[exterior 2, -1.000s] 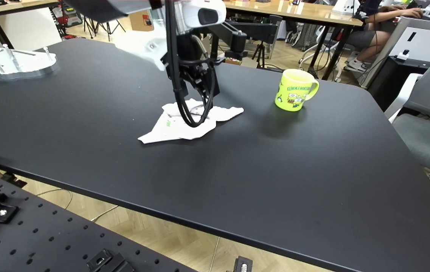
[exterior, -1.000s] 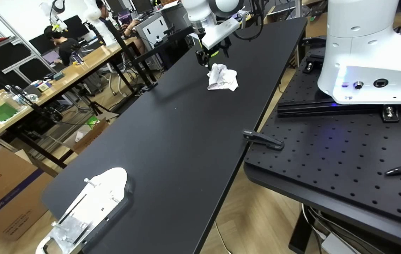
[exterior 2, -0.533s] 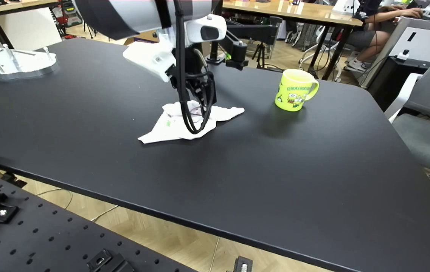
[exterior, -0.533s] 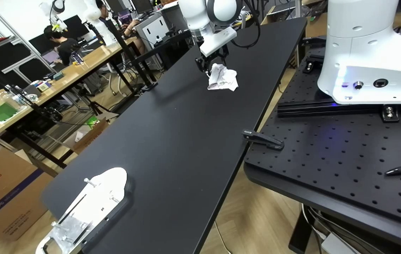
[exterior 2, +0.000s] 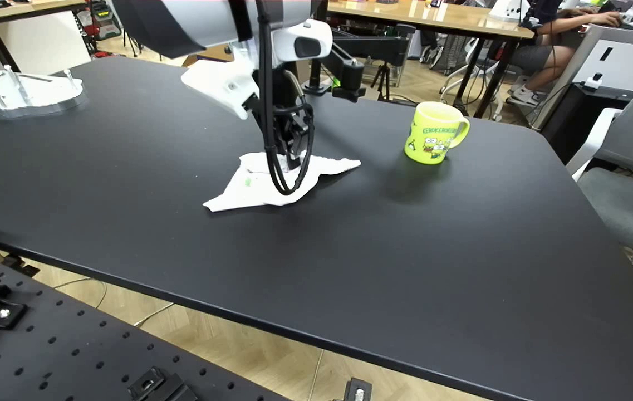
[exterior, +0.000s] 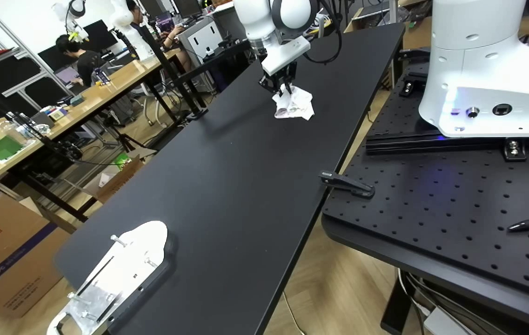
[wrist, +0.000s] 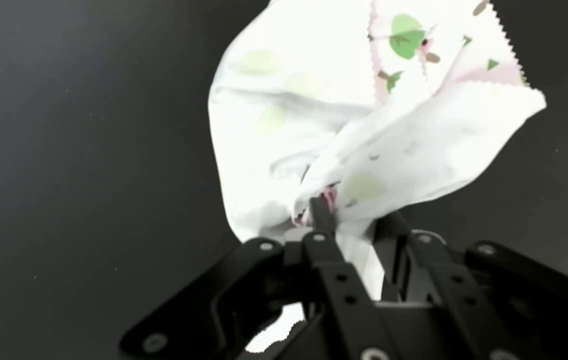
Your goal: Hang the white towel on the black stand
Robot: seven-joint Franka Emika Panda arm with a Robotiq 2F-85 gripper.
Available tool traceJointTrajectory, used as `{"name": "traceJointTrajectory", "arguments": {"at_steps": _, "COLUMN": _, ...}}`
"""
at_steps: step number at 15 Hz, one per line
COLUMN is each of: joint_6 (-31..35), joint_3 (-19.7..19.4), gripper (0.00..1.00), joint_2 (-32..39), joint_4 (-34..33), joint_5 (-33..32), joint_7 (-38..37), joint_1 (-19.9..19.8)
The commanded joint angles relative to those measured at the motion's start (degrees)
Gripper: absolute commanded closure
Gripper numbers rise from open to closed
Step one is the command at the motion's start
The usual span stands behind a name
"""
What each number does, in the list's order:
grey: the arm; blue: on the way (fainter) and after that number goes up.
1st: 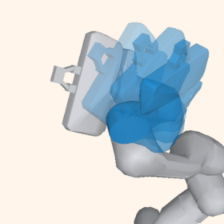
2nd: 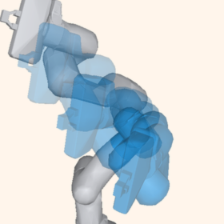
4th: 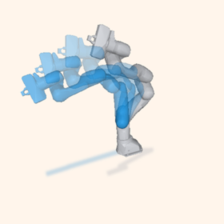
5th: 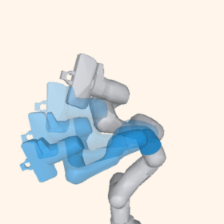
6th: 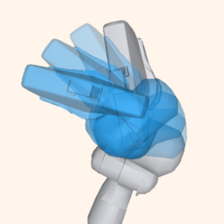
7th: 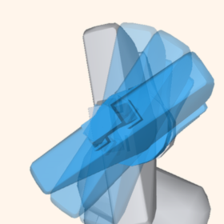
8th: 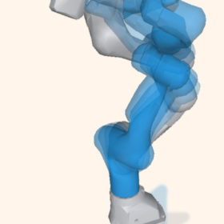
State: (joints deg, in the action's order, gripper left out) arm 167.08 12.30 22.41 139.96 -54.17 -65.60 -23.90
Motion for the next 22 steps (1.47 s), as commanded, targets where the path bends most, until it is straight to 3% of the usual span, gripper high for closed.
{"name": "traceJointTrajectory", "arguments": {"at_steps": 1, "joint_6": 0.1, "joint_3": -1.1, "gripper": 1.0, "joint_2": 0.5, "joint_4": -0.7, "joint_5": -1.5, "joint_7": -2.8, "joint_1": 1.9}}
{"name": "traceJointTrajectory", "arguments": {"at_steps": 6, "joint_6": -0.1, "joint_3": 0.1, "gripper": 0.99, "joint_2": -1.5, "joint_4": 0.5, "joint_5": -0.5, "joint_7": -1.6, "joint_1": 3.1}}
{"name": "traceJointTrajectory", "arguments": {"at_steps": 11, "joint_6": -3.5, "joint_3": 5.0, "gripper": 0.99, "joint_2": -5.6, "joint_4": 3.2, "joint_5": 5.5, "joint_7": 2.1, "joint_1": 2.1}}
{"name": "traceJointTrajectory", "arguments": {"at_steps": 12, "joint_6": -2.8, "joint_3": -0.3, "gripper": 0.99, "joint_2": -7.9, "joint_4": 4.7, "joint_5": 14.4, "joint_7": 8.2, "joint_1": 9.0}}
{"name": "traceJointTrajectory", "arguments": {"at_steps": 13, "joint_6": -3.5, "joint_3": 0.5, "gripper": 0.99, "joint_2": -9.0, "joint_4": 5.3, "joint_5": 18.4, "joint_7": 10.9, "joint_1": 9.4}}
{"name": "traceJointTrajectory", "arguments": {"at_steps": 17, "joint_6": -10.6, "joint_3": -2.9, "gripper": 0.99, "joint_2": -18.8, "joint_4": 7.0, "joint_5": 37.2, "joint_7": 27.3, "joint_1": 18.0}}
{"name": "traceJointTrajectory", "arguments": {"at_steps": 19, "joint_6": -17.1, "joint_3": -5.3, "gripper": 0.99, "joint_2": -24.3, "joint_4": 6.1, "joint_5": 39.7, "joint_7": 30.4, "joint_1": 21.5}}
{"name": "traceJointTrajectory", "arguments": {"at_steps": 22, "joint_6": -28.3, "joint_3": -6.3, "gripper": 0.99, "joint_2": -31.4, "joint_4": 4.1, "joint_5": 42.0, "joint_7": 37.6, "joint_1": 23.1}}
